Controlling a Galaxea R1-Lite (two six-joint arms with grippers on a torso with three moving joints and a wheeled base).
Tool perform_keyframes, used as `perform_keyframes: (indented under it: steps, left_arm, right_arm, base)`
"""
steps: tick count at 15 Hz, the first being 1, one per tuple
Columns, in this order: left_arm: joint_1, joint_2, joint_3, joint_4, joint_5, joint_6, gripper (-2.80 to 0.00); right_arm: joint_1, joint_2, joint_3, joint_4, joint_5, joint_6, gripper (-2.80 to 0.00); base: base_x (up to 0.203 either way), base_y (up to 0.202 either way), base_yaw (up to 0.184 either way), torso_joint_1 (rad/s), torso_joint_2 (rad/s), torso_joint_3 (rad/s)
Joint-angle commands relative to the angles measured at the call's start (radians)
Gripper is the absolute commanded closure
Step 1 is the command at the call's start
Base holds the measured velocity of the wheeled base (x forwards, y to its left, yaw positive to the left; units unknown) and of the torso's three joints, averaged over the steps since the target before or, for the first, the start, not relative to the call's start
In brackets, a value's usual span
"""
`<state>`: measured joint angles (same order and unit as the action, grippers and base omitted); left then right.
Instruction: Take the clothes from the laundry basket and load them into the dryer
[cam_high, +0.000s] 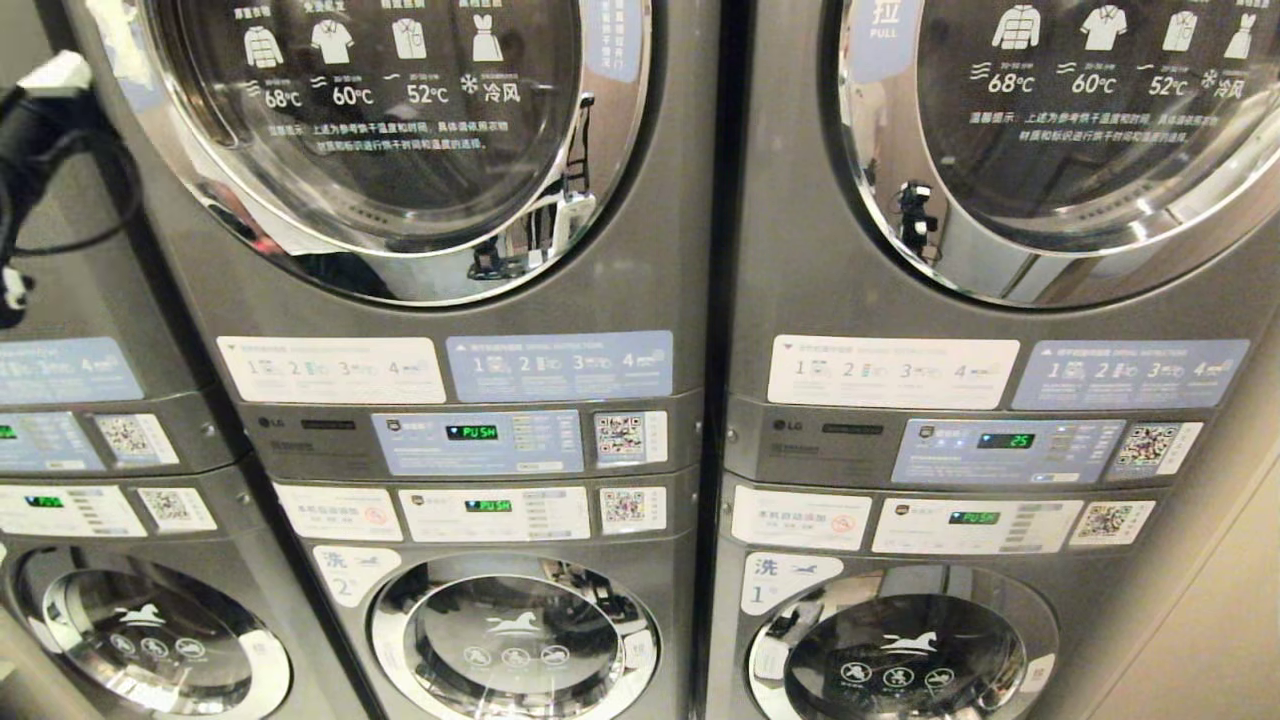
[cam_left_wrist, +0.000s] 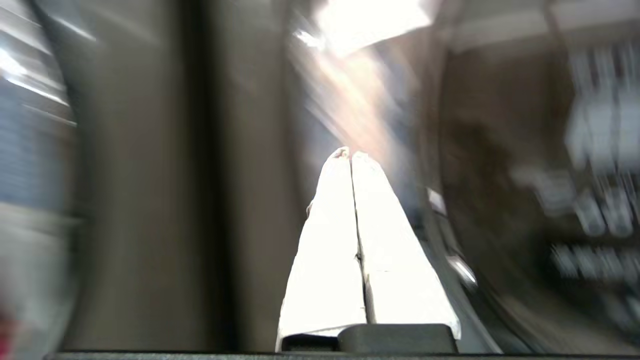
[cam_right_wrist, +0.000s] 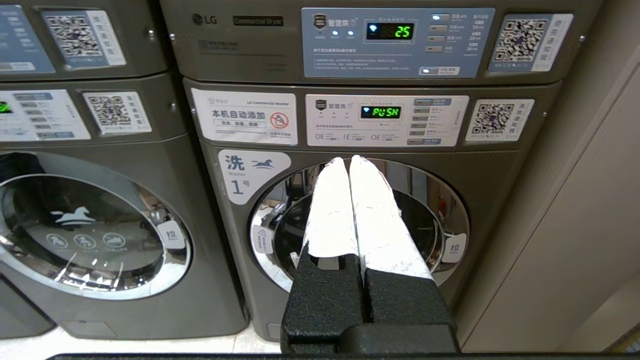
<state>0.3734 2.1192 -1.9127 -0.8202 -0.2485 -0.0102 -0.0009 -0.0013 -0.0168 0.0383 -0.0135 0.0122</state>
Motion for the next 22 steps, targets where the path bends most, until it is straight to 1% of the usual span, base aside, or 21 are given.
perform_keyframes:
  steps: [1,3,5,8,11,13,14,15,16,17,19,20,21,22]
  left_arm:
    - [0.028,-0.169,0.043,-0.004,0.011,0.003,0.00]
    - [0.038,-0.312,0.157,-0.003,0.022,0.006,0.00]
    - [0.041,-0.464,0.408,-0.003,0.031,0.005,0.00]
    - [0.028,-0.747,0.916,-0.001,0.026,0.001,0.00]
    - [0.018,-1.030,1.444,0.008,-0.002,0.006,0.00]
    - [0.016,-1.144,1.724,0.018,-0.004,0.035,0.00]
    - [0.015,-1.193,1.834,0.051,0.013,0.052,0.00]
    - [0.014,-1.259,1.896,0.143,0.038,0.067,0.00]
    - [0.014,-1.348,1.917,0.255,0.053,0.076,0.00]
    - [0.012,-1.468,1.913,0.408,0.068,0.085,0.00]
    - [-0.007,-1.650,1.871,0.813,0.121,0.082,0.00]
    - [-0.028,-1.694,1.859,0.938,0.143,0.073,0.00]
    - [-0.081,-1.706,1.851,0.983,0.146,0.068,0.00]
    - [-0.166,-1.714,1.849,0.966,0.141,0.066,0.00]
  right_arm:
    - [0.001,0.000,0.000,0.000,0.000,0.000,0.00]
    - [0.001,0.000,0.000,0.000,0.000,-0.001,0.00]
    - [0.001,0.000,0.000,0.000,0.000,-0.002,0.00]
    - [0.001,0.001,-0.002,0.003,0.000,-0.006,0.00]
    - [0.001,0.000,-0.002,0.003,0.000,-0.005,0.00]
    - [0.001,0.000,-0.002,0.002,0.000,-0.005,0.00]
    - [0.001,0.000,0.000,0.002,0.000,-0.003,0.00]
    - [0.001,0.000,-0.002,0.002,0.000,-0.005,0.00]
    - [0.001,0.000,-0.002,0.002,0.000,-0.005,0.00]
    - [0.001,0.000,-0.002,0.002,0.000,-0.005,0.00]
    - [0.001,0.000,-0.002,0.002,0.000,-0.005,0.00]
    - [0.001,0.000,-0.001,0.002,0.000,-0.003,0.00]
    - [0.001,0.000,0.000,0.002,0.000,-0.003,0.00]
    - [0.001,0.000,-0.002,0.002,0.001,-0.013,0.00]
  base:
    - [0.000,0.000,0.000,0.000,0.00,0.000]
    - [0.000,0.000,0.000,0.000,0.00,0.000]
    - [0.000,0.000,0.000,0.000,0.00,0.000]
    - [0.000,0.000,0.000,0.000,0.00,0.000]
    - [0.000,0.000,0.000,0.000,0.00,0.000]
    - [0.000,0.000,0.000,0.000,0.00,0.000]
    - [0.000,0.000,0.000,0.000,0.00,0.000]
    - [0.000,0.000,0.000,0.000,0.00,0.000]
    - [0.000,0.000,0.000,0.000,0.00,0.000]
    - [0.000,0.000,0.000,0.000,0.00,0.000]
    - [0.000,0.000,0.000,0.000,0.00,0.000]
    - [0.000,0.000,0.000,0.000,0.00,0.000]
    - [0.000,0.000,0.000,0.000,0.00,0.000]
    - [0.000,0.000,0.000,0.000,0.00,0.000]
